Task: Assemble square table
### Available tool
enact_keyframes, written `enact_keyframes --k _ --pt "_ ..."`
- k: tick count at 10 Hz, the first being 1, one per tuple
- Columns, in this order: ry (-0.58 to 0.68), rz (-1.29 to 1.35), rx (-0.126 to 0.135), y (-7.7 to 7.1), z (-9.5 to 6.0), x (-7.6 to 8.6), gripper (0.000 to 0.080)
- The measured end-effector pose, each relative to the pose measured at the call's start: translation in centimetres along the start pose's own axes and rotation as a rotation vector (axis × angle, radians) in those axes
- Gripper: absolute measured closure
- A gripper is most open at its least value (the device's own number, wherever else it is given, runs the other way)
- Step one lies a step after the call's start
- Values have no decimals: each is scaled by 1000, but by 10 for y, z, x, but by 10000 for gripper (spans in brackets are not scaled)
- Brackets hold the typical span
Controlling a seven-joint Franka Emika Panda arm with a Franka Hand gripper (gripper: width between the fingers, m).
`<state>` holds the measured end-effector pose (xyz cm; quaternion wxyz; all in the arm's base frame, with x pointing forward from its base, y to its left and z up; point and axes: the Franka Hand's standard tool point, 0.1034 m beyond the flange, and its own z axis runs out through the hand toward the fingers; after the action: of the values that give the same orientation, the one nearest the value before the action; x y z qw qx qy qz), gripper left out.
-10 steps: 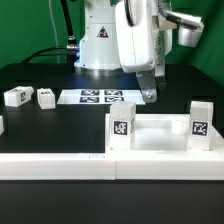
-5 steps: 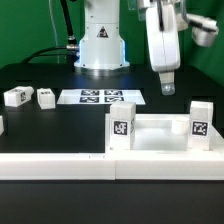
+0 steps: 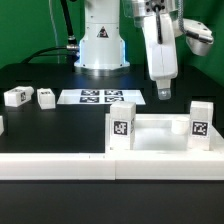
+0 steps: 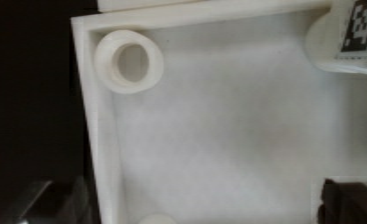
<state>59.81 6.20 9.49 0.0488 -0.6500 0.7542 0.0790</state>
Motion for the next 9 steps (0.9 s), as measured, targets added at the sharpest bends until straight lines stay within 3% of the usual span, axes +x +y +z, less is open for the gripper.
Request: enact_keyframes --k 1,2,3,5,7,9 --pt "5 2 22 -1 2 1 151" --pt "46 3 135 7 13 7 151" --pt "67 -11 127 36 26 10 151" --pt "109 -24 152 49 43 19 151" --pt "118 -44 127 54 53 22 151" --pt "121 -86 106 50 64 36 151"
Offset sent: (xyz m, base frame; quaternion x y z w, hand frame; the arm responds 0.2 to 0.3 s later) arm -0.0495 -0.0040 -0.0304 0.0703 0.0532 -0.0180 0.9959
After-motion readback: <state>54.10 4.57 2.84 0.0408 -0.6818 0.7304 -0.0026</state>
